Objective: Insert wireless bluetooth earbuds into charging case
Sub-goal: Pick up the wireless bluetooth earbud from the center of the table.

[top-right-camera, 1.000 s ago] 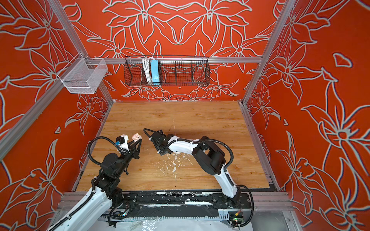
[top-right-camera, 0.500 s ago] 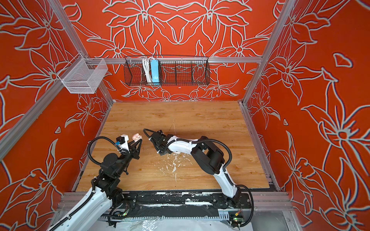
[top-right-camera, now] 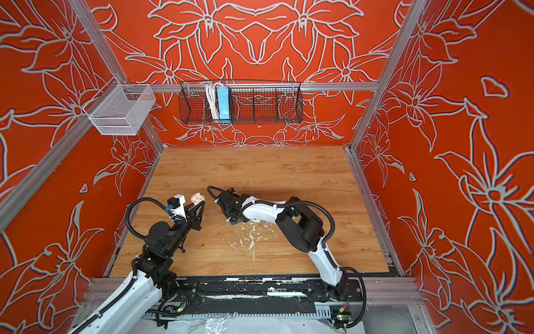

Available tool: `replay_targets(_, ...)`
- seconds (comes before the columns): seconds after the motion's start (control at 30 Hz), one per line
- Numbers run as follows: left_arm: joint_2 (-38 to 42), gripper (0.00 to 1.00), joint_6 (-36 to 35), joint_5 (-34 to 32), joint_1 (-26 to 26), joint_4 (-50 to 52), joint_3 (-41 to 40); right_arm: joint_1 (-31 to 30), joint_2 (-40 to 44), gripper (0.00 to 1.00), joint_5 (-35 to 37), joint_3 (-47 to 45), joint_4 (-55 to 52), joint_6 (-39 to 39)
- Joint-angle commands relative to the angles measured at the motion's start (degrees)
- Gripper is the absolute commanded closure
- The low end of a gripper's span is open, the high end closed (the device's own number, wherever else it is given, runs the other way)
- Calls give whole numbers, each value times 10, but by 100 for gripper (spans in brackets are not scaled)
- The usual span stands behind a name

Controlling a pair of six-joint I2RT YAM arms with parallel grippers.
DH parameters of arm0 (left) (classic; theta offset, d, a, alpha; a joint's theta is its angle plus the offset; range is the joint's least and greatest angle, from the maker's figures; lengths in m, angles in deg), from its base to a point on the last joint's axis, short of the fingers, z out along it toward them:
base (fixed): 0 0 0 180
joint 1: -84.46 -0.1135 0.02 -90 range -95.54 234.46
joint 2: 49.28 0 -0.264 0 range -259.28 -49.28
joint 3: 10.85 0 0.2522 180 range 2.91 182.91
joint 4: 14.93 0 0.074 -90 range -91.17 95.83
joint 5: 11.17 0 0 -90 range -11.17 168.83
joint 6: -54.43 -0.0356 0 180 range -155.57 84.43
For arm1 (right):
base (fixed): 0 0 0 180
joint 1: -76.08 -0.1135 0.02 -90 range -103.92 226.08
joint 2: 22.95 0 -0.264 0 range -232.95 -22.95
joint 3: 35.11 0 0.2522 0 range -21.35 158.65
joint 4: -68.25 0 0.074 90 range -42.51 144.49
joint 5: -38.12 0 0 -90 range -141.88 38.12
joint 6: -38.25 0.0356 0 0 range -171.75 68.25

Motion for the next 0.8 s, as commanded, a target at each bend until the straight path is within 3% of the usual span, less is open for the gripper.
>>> replay_targets(0.0,5,100,-6,5,-3,-5,7,-2,8,72,-9,-16,-19,12)
replay_targets(0.13,4,100,-7,5,-3,-5,7,-2,7,70,-12,-16,-18,14)
replay_targets(0.47,4,100,-6,6,-3,-6,8,-2,13,77,-29,-24,-9,20)
replay_targets(0.77,-6,100,-12,25,-3,-3,17,-2,96,82,-29,-77,24,31)
